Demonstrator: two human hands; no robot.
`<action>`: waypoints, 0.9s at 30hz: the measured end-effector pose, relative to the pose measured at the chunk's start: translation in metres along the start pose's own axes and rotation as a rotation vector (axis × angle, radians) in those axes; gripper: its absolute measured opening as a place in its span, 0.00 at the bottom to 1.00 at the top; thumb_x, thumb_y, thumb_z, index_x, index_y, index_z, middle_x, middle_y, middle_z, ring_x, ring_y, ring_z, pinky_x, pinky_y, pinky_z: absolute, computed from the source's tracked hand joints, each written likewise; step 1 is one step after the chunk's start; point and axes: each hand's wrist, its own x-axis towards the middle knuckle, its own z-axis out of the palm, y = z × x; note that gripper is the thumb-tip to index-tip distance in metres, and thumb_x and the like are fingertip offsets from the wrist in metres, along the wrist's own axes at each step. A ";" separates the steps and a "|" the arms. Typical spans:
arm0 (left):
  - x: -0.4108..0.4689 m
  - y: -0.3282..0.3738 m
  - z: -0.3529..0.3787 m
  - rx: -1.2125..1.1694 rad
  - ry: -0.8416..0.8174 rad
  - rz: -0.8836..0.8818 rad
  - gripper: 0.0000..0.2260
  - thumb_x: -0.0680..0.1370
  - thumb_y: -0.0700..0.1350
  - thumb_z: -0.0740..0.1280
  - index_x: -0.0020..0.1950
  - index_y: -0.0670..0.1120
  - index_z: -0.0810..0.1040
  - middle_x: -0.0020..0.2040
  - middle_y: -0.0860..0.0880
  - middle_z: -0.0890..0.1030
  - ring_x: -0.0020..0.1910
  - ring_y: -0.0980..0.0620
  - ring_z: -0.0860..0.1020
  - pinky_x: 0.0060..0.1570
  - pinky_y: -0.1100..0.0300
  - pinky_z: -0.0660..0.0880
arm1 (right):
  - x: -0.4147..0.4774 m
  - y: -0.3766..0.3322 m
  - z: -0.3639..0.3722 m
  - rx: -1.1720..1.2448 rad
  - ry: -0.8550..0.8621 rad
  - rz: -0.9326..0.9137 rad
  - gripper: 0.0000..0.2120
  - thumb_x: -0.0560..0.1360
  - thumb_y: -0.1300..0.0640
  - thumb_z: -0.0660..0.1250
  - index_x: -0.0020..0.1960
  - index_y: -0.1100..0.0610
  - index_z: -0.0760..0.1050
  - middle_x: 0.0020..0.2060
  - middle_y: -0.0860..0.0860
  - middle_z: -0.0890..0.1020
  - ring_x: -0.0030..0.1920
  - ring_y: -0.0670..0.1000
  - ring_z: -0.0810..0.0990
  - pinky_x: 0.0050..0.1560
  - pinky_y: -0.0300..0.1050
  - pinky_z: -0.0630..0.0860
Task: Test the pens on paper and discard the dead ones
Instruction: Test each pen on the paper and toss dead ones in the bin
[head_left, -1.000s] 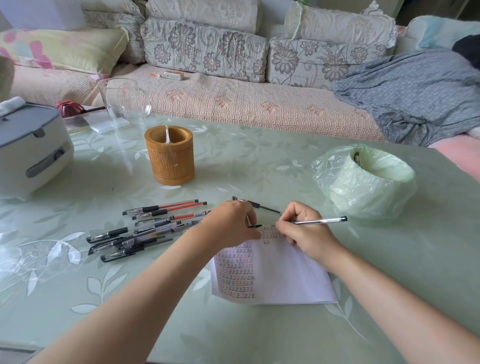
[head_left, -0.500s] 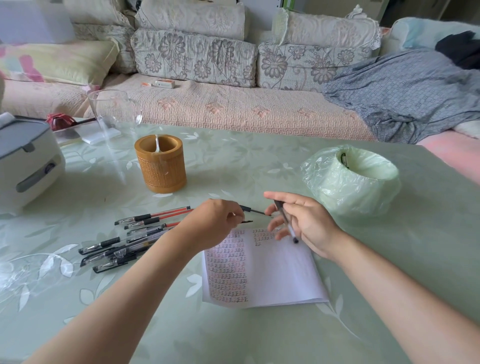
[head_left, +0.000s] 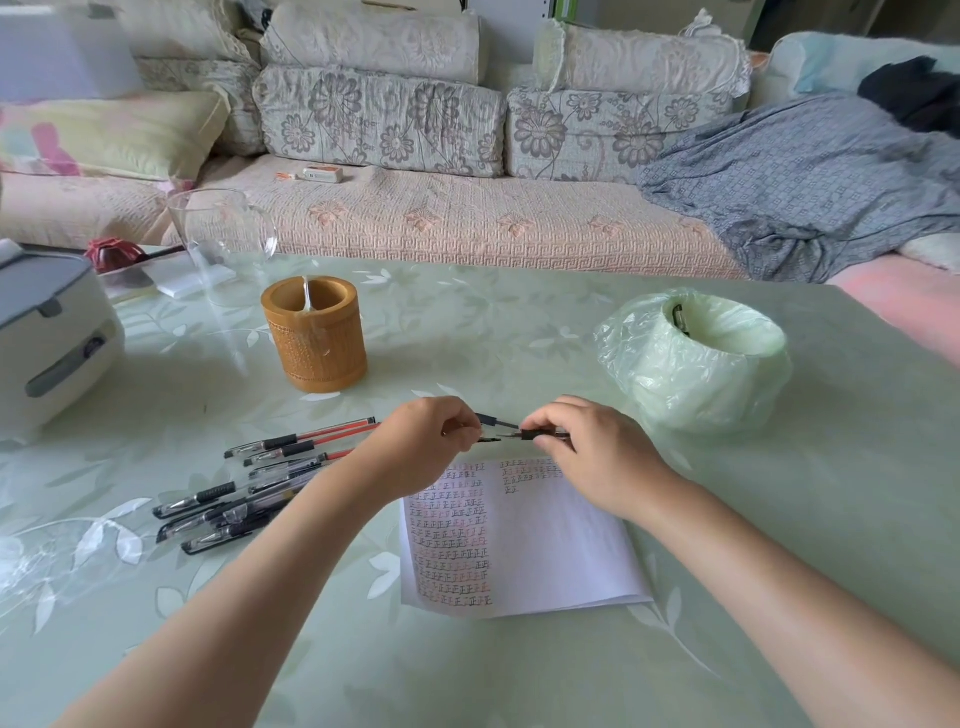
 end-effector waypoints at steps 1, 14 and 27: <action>-0.001 0.001 0.001 -0.002 -0.006 0.006 0.05 0.79 0.47 0.65 0.51 0.51 0.81 0.45 0.54 0.82 0.40 0.53 0.79 0.38 0.60 0.75 | 0.000 0.000 0.001 0.012 0.003 -0.010 0.09 0.78 0.54 0.66 0.56 0.46 0.80 0.51 0.40 0.80 0.52 0.45 0.79 0.54 0.45 0.75; -0.009 0.025 -0.013 -0.513 -0.285 -0.146 0.14 0.80 0.52 0.64 0.49 0.44 0.84 0.43 0.48 0.86 0.36 0.53 0.77 0.36 0.61 0.69 | -0.005 -0.010 0.002 -0.176 -0.024 -0.174 0.12 0.72 0.42 0.53 0.42 0.48 0.70 0.37 0.43 0.74 0.44 0.51 0.76 0.39 0.45 0.66; -0.016 0.032 0.011 -0.403 -0.224 -0.116 0.04 0.72 0.48 0.75 0.40 0.48 0.87 0.27 0.55 0.77 0.26 0.61 0.70 0.30 0.70 0.67 | -0.013 -0.018 0.012 -0.422 0.037 -0.091 0.33 0.64 0.25 0.47 0.28 0.55 0.65 0.25 0.50 0.72 0.31 0.54 0.70 0.31 0.44 0.59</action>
